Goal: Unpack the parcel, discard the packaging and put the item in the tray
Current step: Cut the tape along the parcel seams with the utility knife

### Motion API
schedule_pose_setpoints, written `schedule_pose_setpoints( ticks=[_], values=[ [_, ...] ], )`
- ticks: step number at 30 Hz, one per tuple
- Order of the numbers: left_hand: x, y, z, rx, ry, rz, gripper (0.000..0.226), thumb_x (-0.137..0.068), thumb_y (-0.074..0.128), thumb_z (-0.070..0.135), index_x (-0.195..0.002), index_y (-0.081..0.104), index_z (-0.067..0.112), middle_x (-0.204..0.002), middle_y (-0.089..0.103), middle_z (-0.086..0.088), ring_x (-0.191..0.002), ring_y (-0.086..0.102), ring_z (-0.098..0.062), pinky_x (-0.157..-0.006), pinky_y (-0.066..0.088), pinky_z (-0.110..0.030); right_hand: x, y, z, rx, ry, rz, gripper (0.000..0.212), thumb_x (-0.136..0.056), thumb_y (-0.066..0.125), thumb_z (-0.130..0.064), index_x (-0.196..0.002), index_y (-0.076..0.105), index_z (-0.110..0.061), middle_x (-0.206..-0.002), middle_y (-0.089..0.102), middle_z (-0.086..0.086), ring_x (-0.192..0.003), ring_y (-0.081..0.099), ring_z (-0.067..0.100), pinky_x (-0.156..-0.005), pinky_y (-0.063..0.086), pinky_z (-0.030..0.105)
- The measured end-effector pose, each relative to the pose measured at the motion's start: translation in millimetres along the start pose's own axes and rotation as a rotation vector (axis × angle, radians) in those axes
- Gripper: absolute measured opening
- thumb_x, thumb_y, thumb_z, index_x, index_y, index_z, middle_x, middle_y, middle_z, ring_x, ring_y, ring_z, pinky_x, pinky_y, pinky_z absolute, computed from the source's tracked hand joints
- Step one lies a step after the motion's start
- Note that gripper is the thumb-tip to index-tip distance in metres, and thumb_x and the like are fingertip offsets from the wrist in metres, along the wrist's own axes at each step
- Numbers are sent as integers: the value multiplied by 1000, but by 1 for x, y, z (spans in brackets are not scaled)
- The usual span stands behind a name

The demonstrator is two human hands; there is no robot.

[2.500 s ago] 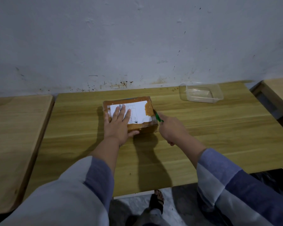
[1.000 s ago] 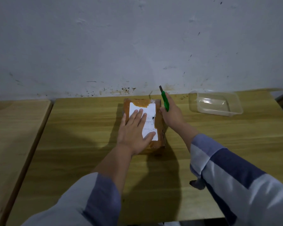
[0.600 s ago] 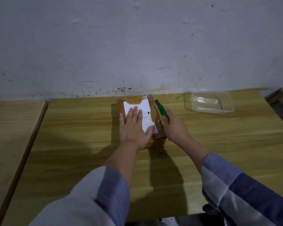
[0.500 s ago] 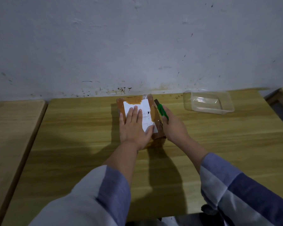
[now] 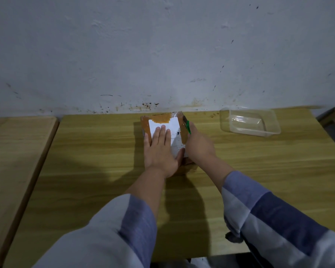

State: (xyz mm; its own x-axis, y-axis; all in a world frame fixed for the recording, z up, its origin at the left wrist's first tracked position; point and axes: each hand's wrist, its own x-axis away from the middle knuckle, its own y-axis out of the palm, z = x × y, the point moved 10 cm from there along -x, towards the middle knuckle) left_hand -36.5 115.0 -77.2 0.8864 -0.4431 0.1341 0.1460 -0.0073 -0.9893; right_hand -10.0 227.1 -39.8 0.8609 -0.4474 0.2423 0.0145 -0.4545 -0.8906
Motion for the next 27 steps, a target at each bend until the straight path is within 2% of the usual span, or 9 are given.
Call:
schedule_pose_setpoints(
  ticks=[6, 8, 11, 15, 18, 23, 27],
  values=[
    [0, 0, 0, -9, -19, -11, 81, -90, 5, 66, -152, -10, 15, -160, -18, -1, -146, -20, -17, -118, -8, -50, 2, -5, -5, 220, -37, -74, 72, -94, 41, -7, -151, 0, -24, -107, 65, 16, -93, 62, 31, -64, 41, 35],
    [0, 0, 0, -18, -21, -21, 80, -90, 4, 65, -151, -12, 15, -160, -19, -1, -146, -21, -18, -118, -8, -50, 9, -5, -2, 216, -38, -75, 71, -94, 41, -8, -151, 1, -26, -106, 65, 16, -89, 60, 30, -64, 41, 34],
    [0, 0, 0, -35, -24, -30, 80, -90, 3, 65, -151, -13, 15, -159, -19, -2, -146, -21, -18, -118, -7, -50, 19, 0, 0, 208, -42, -88, 66, -97, 38, -14, -151, 2, -27, -111, 64, 16, -96, 61, 31, -66, 40, 34],
    [0, 2, -1, -18, -30, -16, 81, -90, 4, 67, -151, -11, 16, -160, -18, -1, -146, -20, -17, -118, -8, -50, 31, -1, 5, 156, -29, -99, 65, -96, 39, -17, -150, 5, -28, -109, 64, 16, -92, 60, 31, -66, 41, 34],
    [0, 2, -1, -17, -28, -16, 80, -91, 4, 66, -152, -11, 16, -160, -18, 0, -146, -20, -17, -118, -9, -49, 40, -5, 8, 155, -14, -101, 66, -95, 38, -12, -150, 7, -29, -116, 62, 18, -100, 60, 33, -67, 40, 34],
    [1, 0, -1, -22, -25, 3, 77, -92, 6, 63, -152, -8, 16, -160, -16, -1, -147, -18, -17, -119, -7, -49, 58, -8, 13, 207, 1, -105, 71, -93, 37, -6, -151, 3, -30, -109, 64, 16, -89, 59, 29, -64, 39, 33],
    [0, -1, 0, -16, -28, 4, 77, -92, 8, 62, -152, -7, 16, -161, -15, -1, -147, -17, -17, -119, -6, -50, 66, -8, 17, 174, 7, -105, 71, -93, 37, -5, -151, 4, -29, -110, 64, 16, -95, 61, 30, -67, 40, 34]
  ],
)
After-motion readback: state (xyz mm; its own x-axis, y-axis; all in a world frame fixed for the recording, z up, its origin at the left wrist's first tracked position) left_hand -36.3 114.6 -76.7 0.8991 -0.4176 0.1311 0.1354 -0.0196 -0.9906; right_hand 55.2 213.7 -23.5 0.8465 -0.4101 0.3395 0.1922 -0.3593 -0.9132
